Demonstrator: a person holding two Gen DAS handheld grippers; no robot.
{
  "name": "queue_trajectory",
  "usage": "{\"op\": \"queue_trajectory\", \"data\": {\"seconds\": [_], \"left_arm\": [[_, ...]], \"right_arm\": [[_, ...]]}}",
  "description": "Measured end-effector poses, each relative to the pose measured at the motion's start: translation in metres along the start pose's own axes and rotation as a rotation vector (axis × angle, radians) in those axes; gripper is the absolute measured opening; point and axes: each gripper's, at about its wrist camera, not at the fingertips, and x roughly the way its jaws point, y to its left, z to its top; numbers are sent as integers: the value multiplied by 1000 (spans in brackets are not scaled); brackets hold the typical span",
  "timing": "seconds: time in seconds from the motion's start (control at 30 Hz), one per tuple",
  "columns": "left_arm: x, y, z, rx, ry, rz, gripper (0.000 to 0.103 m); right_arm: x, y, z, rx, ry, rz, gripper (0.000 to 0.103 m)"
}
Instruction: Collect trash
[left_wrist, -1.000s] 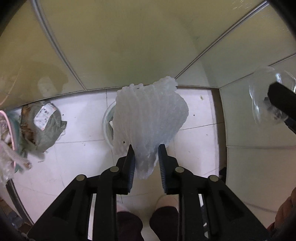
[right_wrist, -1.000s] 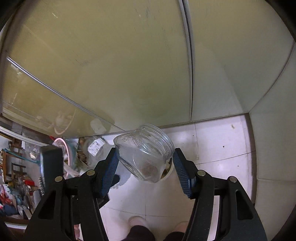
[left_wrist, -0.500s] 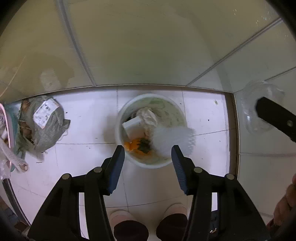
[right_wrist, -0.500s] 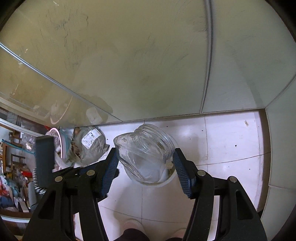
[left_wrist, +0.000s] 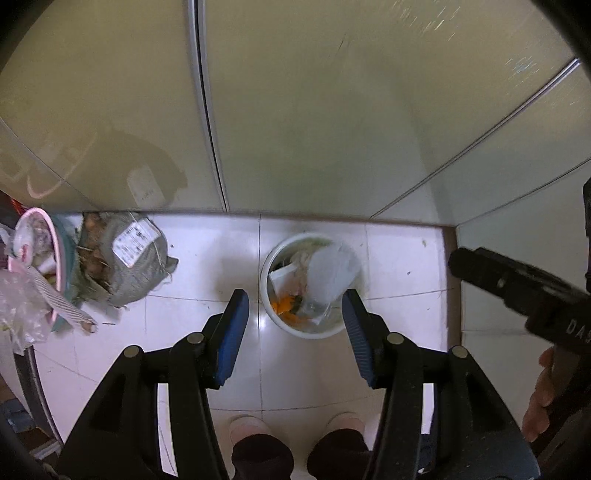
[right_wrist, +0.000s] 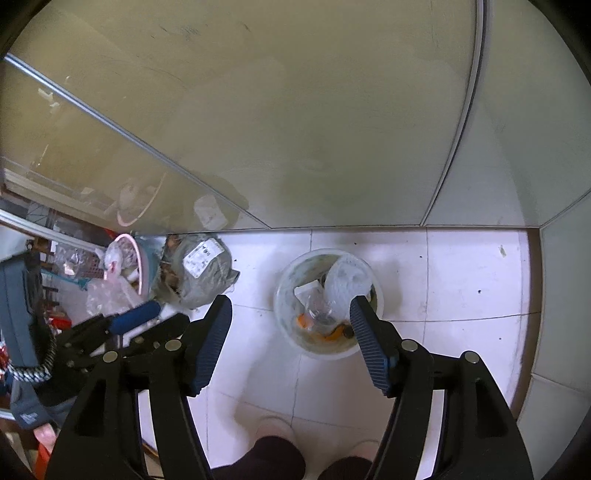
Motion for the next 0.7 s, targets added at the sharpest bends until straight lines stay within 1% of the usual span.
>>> {"op": "queue_trajectory", "data": {"seconds": [0.03, 0.07, 0.17, 0.23, 0.3, 0.33, 0.4, 0.5, 0.53, 0.6, 0.63, 0.67, 0.7], "left_arm": [[-12, -4, 2, 2, -8, 2, 52], [-32, -10, 6, 8, -21, 7, 52], [-85, -27, 12, 24, -58, 11, 52], [-135, -44, 16, 44, -100, 15, 52], [-188, -62, 19, 64, -151, 25, 52], [-208, -68, 20, 71, -170, 27, 52], [-268, -84, 20, 88, -234, 30, 52], [-347, -105, 17, 106, -332, 30, 52], [-371, -110, 15, 110, -365, 29, 52], [-424, -119, 9, 116, -451, 19, 53], [-446, -122, 6, 118, -490, 13, 54], [-464, -123, 3, 119, -524, 7, 55], [-494, -126, -4, 124, -580, 1, 56]], "right_arm": [[-10, 3, 1, -2, -5, -1, 63], [-25, 7, 2, -7, -11, -1, 63], [-77, 19, 7, -27, -45, -12, 63], [-115, 31, 11, -39, -77, -14, 63], [-163, 43, 14, -58, -121, -19, 63], [-180, 48, 17, -65, -139, -24, 63], [-237, 64, 20, -93, -200, -35, 63], [-311, 87, 20, -124, -288, -29, 63], [-329, 94, 19, -133, -313, -27, 63], [-385, 112, 13, -161, -393, -29, 63], [-402, 118, 10, -171, -422, -31, 63], [-431, 128, 3, -187, -470, -36, 63], [-454, 137, -4, -197, -515, -41, 63]]}}
